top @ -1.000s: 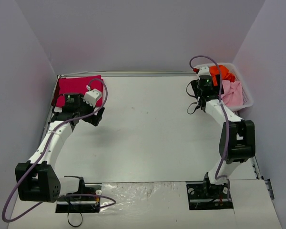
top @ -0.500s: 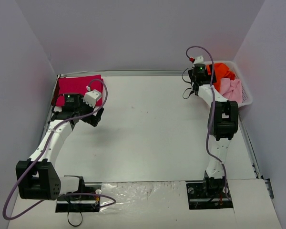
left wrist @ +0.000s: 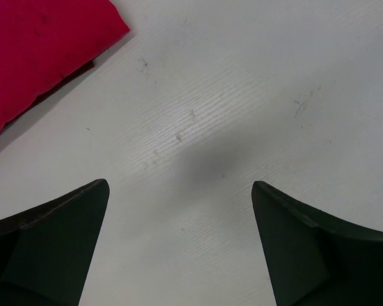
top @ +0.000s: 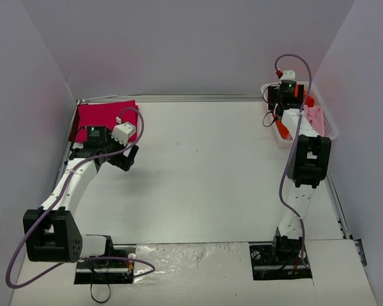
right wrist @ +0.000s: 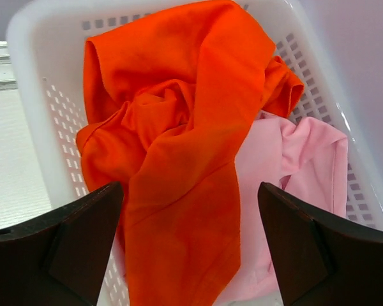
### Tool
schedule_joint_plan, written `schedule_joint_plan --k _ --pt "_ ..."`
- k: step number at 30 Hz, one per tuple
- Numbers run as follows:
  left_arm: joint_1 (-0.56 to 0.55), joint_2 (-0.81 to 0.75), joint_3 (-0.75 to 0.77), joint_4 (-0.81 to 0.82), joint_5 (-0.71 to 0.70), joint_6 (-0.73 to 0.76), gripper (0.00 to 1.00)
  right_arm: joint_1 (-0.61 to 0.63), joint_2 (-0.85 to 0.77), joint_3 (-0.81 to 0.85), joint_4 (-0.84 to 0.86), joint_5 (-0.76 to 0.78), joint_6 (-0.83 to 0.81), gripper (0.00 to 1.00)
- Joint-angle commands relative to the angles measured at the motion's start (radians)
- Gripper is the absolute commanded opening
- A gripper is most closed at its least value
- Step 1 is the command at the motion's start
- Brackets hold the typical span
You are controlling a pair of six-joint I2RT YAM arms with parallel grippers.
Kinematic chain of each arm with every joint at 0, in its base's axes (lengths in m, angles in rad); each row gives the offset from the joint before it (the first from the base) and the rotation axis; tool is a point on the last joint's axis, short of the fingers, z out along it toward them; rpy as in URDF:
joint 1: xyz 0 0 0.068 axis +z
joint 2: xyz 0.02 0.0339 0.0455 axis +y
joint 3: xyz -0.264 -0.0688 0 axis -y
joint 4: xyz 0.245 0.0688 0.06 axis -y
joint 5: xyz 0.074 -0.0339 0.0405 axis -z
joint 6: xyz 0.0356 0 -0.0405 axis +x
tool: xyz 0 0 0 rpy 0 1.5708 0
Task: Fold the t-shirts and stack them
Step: Grab crumpled tshirt from bin with the right arm
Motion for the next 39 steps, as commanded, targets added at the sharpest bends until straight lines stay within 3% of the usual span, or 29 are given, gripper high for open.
schedule_joint_plan --k 1,11,22,25,26,29,32,36,39 --pt "0.006 -0.003 0.026 -0.012 0.01 0.014 0.94 -0.007 -0.045 0.061 -0.035 -0.022 0.047 0.82" --pt "0.018 0.017 0.017 -0.007 0.01 0.028 0.94 -0.021 0.141 0.268 -0.167 -0.094 0.069 0.7" --pt "0.018 0.045 0.018 -0.009 0.013 0.032 0.94 -0.028 0.225 0.319 -0.222 -0.096 0.069 0.63" --pt "0.018 0.048 0.018 -0.012 0.014 0.034 0.94 -0.033 0.236 0.319 -0.224 -0.096 0.067 0.49" --pt "0.018 0.048 0.02 -0.013 0.013 0.032 0.94 -0.036 0.237 0.319 -0.224 -0.093 0.067 0.33" --pt "0.018 0.043 0.02 -0.015 0.014 0.034 0.94 -0.041 0.23 0.308 -0.226 -0.091 0.063 0.19" --pt "0.018 0.045 0.018 -0.013 0.016 0.034 0.94 -0.041 0.212 0.287 -0.224 -0.091 0.06 0.16" --pt "0.018 0.043 0.02 -0.015 0.02 0.034 0.94 -0.041 0.173 0.256 -0.224 -0.102 0.067 0.0" --pt "0.018 0.04 0.021 -0.017 0.022 0.034 0.94 -0.039 0.127 0.224 -0.224 -0.108 0.076 0.0"
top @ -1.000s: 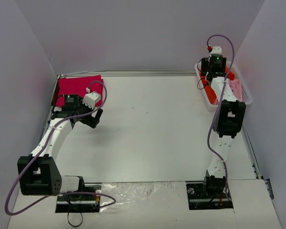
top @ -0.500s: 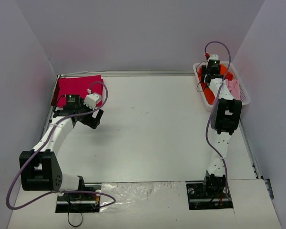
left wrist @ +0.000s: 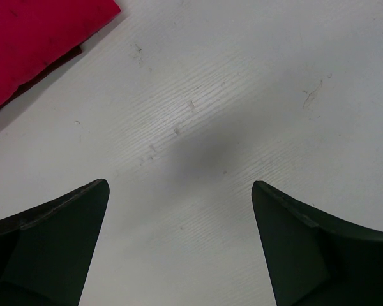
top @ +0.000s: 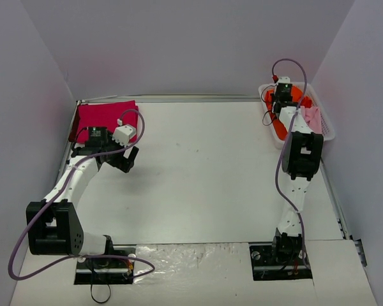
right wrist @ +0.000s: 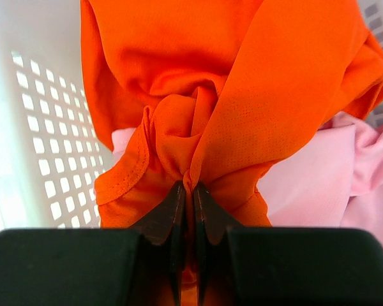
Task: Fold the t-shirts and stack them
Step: Grab crumpled tshirt from bin with the right arm, then move the tshirt to the center of the board
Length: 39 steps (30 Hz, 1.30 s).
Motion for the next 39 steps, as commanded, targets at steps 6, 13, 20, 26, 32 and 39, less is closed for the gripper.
schedule_joint_plan --k 6,13,20,26,32,39 --pt "0.006 -0.024 0.025 -0.016 0.034 0.013 0.94 -0.002 -0.208 -0.124 -0.028 -0.023 0.015 0.0" --pt "0.006 -0.046 0.023 -0.016 0.044 0.005 0.94 0.008 -0.33 -0.172 -0.028 -0.017 0.006 0.0" --pt "0.006 -0.054 0.026 -0.016 0.047 0.0 0.94 0.042 -0.397 -0.165 -0.027 0.01 -0.008 0.0" --pt "0.006 -0.055 0.026 -0.016 0.047 -0.001 0.94 0.134 -0.504 -0.142 -0.028 0.03 0.005 0.0" --pt "0.006 -0.055 0.026 -0.013 0.05 -0.003 0.94 0.272 -0.646 -0.086 -0.062 0.038 -0.011 0.0" --pt "0.006 -0.069 0.028 -0.014 0.05 -0.003 0.94 0.429 -0.774 -0.016 -0.165 0.031 -0.066 0.0"
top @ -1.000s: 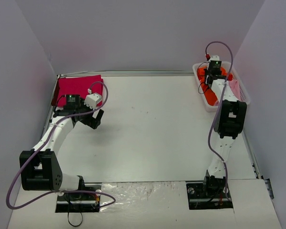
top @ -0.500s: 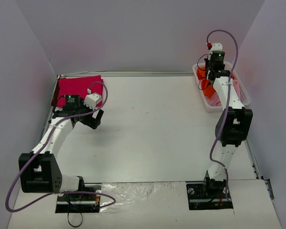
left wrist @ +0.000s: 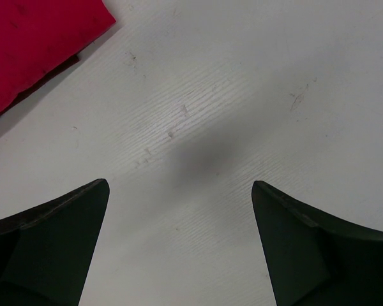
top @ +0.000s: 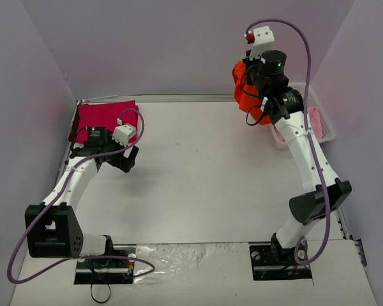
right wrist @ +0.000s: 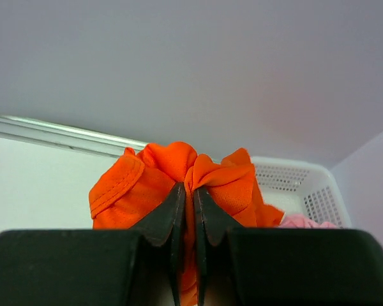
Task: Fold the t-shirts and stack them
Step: Move the tshirt to the center of the board
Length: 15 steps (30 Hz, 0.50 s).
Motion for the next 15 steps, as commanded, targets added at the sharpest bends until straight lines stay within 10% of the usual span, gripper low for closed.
schedule_joint_plan --k 1,8,15 --pt "0.006 -0.048 0.028 -0.005 0.02 0.0 0.94 0.039 -0.103 0.063 -0.048 -0.008 -0.029 0.0" --pt "0.006 -0.059 0.031 -0.01 0.017 0.0 0.94 0.049 -0.27 0.034 -0.121 -0.156 0.003 0.0" --pt "0.01 -0.065 0.029 -0.01 0.017 0.006 0.94 -0.021 -0.44 -0.36 -0.153 -0.44 -0.003 0.0"
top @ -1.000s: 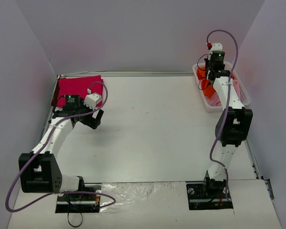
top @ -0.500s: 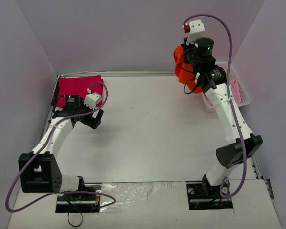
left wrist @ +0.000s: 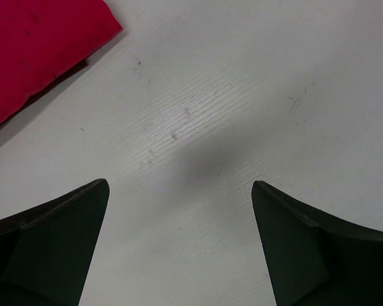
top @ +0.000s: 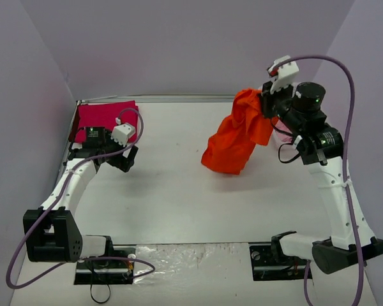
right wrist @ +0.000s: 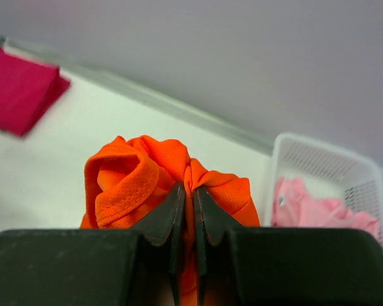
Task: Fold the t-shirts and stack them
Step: Move the tshirt to the center of the board
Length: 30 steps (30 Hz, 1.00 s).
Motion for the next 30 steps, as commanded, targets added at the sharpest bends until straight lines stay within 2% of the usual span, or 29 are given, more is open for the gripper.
schedule_joint_plan --k 1,5,10,11,13,14,17,19,22,25,29,30 --pt "0.009 -0.035 0.031 -0.011 0.02 0.006 0.94 -0.008 -0.021 -0.155 -0.054 -0.182 -0.02 0.0" --pt "0.011 -0.024 0.038 -0.025 0.026 0.007 0.94 -0.008 0.008 -0.291 -0.105 -0.219 -0.054 0.0" --pt "0.011 -0.02 0.038 -0.028 0.04 0.01 0.94 -0.008 0.065 -0.362 -0.114 -0.21 -0.102 0.0" --pt "0.011 -0.02 0.04 -0.031 0.04 0.01 0.94 -0.008 0.088 -0.362 -0.125 -0.219 -0.115 0.19" --pt "0.011 -0.02 0.04 -0.029 0.04 0.012 0.94 -0.008 0.111 -0.35 -0.182 -0.282 -0.169 0.39" --pt "0.011 -0.018 0.037 -0.028 0.042 0.013 0.94 -0.008 0.126 -0.348 -0.197 -0.307 -0.181 0.55" --pt "0.011 -0.011 0.037 -0.028 0.046 0.015 0.94 -0.011 0.137 -0.348 -0.231 -0.307 -0.214 0.74" --pt "0.011 -0.003 0.038 -0.029 0.055 0.015 0.94 -0.027 0.137 -0.35 -0.229 -0.273 -0.206 0.78" --pt "0.008 0.008 0.044 -0.038 0.072 0.015 0.94 -0.059 0.131 -0.365 -0.231 -0.249 -0.207 0.79" --pt "0.006 0.012 0.048 -0.045 0.081 0.016 0.94 -0.059 0.132 -0.394 -0.231 -0.215 -0.212 0.69" --pt "0.005 0.017 0.055 -0.058 0.106 0.019 0.94 -0.059 0.155 -0.468 -0.231 -0.18 -0.211 0.51" --pt "0.005 0.017 0.057 -0.063 0.111 0.02 0.94 -0.06 0.161 -0.48 -0.229 -0.167 -0.209 0.5"
